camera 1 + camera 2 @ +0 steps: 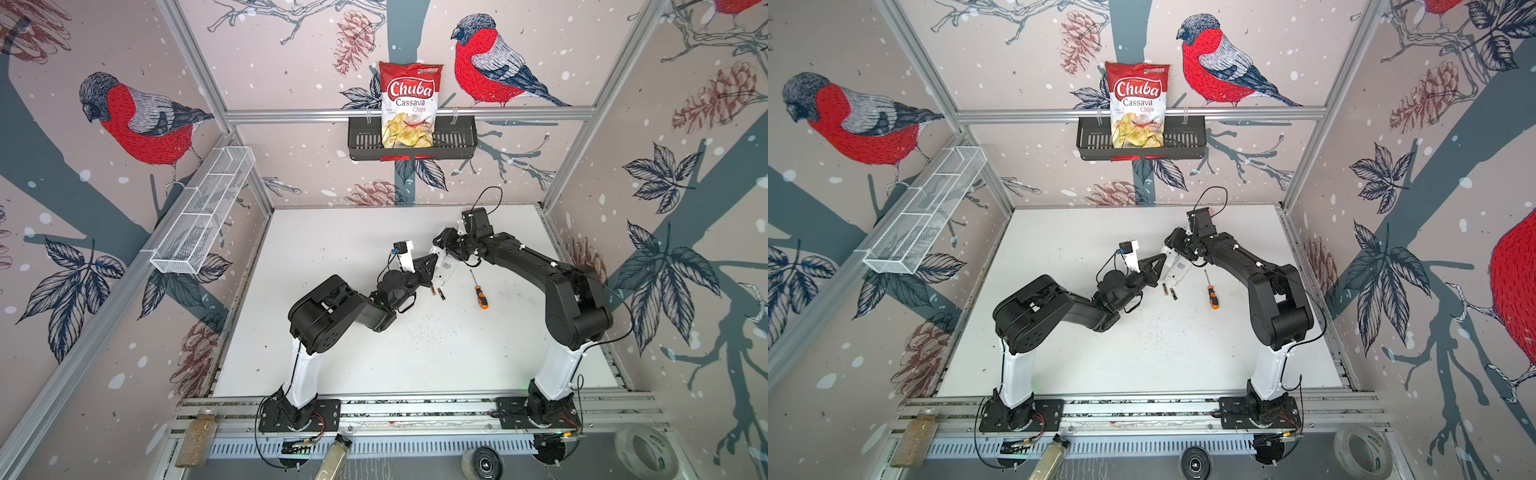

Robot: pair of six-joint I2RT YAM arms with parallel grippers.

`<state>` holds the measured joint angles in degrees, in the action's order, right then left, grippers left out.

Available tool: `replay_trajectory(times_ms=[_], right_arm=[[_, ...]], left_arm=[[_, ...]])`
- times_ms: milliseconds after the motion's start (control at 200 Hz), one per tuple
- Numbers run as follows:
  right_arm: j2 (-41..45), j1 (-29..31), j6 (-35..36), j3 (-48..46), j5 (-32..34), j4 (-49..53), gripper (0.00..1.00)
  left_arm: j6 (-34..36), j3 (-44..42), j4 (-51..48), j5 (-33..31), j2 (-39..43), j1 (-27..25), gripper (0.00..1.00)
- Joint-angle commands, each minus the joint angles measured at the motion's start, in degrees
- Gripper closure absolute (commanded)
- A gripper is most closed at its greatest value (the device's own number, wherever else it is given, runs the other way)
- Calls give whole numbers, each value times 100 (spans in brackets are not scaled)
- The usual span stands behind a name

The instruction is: Unload the batteries from the remote control

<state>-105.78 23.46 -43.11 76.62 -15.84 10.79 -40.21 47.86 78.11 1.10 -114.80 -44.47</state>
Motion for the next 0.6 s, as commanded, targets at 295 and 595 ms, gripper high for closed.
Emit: replay_trajectory(times_ms=[295, 595], right_arm=[[268, 9, 198, -103, 131, -81, 85], [292, 143, 189, -88, 198, -68, 85]], left_arm=[[-61, -569, 84, 65, 333, 62, 52], [-50, -185, -134, 132, -83, 61, 38]])
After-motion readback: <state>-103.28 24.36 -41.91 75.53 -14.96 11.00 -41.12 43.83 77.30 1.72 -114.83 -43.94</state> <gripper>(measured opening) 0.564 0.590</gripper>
